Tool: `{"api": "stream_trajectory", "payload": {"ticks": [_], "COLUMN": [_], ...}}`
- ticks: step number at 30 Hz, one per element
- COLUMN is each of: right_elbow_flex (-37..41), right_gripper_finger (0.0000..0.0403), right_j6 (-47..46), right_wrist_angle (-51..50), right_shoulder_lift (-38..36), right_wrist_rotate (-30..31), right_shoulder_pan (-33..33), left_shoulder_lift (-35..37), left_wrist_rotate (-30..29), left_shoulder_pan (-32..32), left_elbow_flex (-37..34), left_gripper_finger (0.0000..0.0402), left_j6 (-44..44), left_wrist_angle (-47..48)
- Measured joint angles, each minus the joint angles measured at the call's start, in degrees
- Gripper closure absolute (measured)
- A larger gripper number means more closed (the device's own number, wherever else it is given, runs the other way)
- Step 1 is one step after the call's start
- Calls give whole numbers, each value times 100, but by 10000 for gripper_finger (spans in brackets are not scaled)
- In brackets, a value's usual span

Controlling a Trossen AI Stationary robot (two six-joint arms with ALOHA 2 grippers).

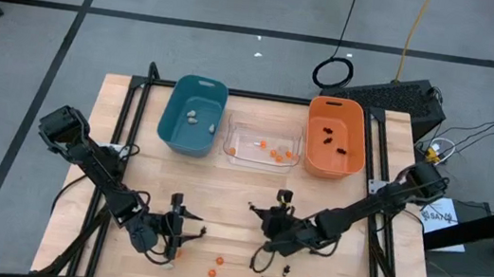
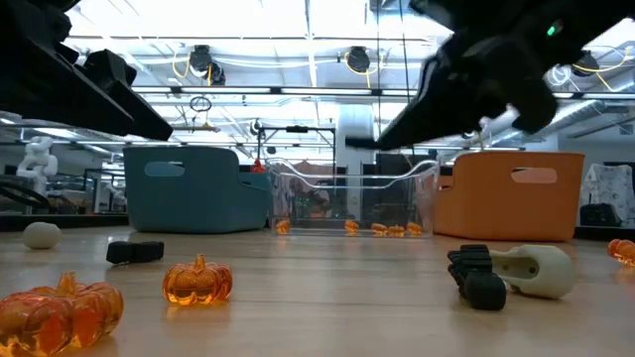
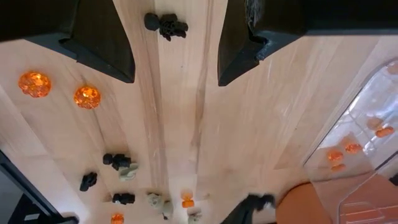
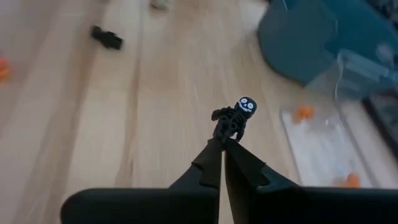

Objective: Sort Halloween decoration
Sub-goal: Put the black skeleton toy into the orange bin

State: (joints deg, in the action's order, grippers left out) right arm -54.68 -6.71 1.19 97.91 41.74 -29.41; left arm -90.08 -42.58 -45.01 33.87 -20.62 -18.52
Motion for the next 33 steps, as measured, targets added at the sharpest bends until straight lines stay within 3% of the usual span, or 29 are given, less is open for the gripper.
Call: {"api": "stream_trajectory", "payload": {"ticks": [19, 33], "right_elbow_flex": [-2, -7], "right_gripper_finger": [403, 403], "right_j6": [3088, 3523], "right_wrist_angle": [-55, -58], "right_shoulder_lift": [-114, -114], "right_wrist_rotate": [-109, -105], "right_shoulder_pan": [-256, -256], "left_shoulder_lift": [-1, 0], "left_wrist_rotate": [-486, -486], "left_shoulder_pan": [167, 485], "left_elbow_flex": [0, 0], "left_gripper_finger": [174, 174], "left_j6": [-4, -2], "left_wrist_angle": [-39, -35]}}
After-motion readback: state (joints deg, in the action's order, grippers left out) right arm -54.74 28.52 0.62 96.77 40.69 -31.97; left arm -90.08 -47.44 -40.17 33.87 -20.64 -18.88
